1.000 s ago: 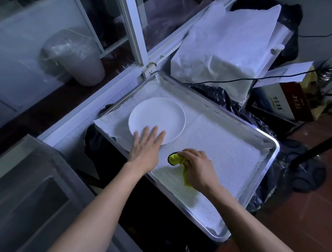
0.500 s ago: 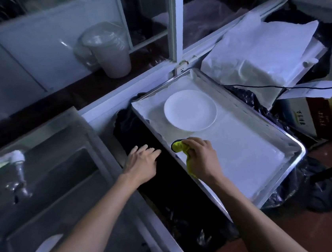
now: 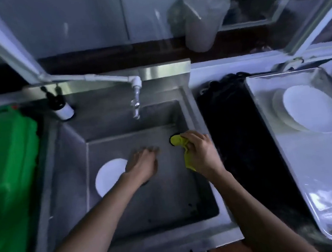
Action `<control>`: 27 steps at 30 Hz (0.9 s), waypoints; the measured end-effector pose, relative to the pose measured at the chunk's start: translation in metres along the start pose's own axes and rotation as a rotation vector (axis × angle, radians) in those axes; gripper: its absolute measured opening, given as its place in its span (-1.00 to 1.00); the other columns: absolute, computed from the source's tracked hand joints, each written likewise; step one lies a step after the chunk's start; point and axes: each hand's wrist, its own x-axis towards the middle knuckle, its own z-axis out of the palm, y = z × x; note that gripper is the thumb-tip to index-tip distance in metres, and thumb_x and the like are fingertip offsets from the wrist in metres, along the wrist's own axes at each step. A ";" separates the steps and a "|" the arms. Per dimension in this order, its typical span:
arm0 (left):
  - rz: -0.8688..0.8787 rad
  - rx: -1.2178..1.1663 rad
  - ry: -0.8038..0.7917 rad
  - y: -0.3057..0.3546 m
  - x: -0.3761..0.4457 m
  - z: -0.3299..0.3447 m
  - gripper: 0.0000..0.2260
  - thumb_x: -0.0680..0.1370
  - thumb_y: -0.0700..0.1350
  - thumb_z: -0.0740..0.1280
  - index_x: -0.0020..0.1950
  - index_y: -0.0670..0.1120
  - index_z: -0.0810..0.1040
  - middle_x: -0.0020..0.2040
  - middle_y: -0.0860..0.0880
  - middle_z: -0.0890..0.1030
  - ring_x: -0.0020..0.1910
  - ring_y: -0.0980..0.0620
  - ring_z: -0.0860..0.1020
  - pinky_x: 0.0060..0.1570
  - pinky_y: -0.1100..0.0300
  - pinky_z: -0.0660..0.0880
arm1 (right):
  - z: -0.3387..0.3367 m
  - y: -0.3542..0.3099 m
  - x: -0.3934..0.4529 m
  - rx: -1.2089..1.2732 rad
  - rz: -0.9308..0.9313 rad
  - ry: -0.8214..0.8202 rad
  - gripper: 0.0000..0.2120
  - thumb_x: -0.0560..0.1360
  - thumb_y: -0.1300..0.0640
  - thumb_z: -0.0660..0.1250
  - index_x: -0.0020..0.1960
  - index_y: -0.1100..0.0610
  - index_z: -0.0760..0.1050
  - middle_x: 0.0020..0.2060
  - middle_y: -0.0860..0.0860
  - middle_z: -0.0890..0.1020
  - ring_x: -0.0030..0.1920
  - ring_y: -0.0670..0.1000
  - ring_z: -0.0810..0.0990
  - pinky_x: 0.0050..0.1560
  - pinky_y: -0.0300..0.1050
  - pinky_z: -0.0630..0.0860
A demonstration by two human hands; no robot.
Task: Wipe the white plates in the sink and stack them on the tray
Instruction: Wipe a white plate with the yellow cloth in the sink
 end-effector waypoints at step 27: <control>-0.721 -0.473 -0.023 -0.228 -0.082 0.185 -0.64 0.63 -0.10 0.27 0.44 -0.05 0.47 0.35 -0.06 0.54 0.32 -0.10 0.50 0.21 -0.07 0.54 | 0.286 -0.085 0.044 0.014 -0.176 -0.514 -0.59 0.46 0.27 0.27 0.15 -0.14 0.60 0.12 -0.07 0.66 0.08 0.23 0.54 0.14 0.18 0.53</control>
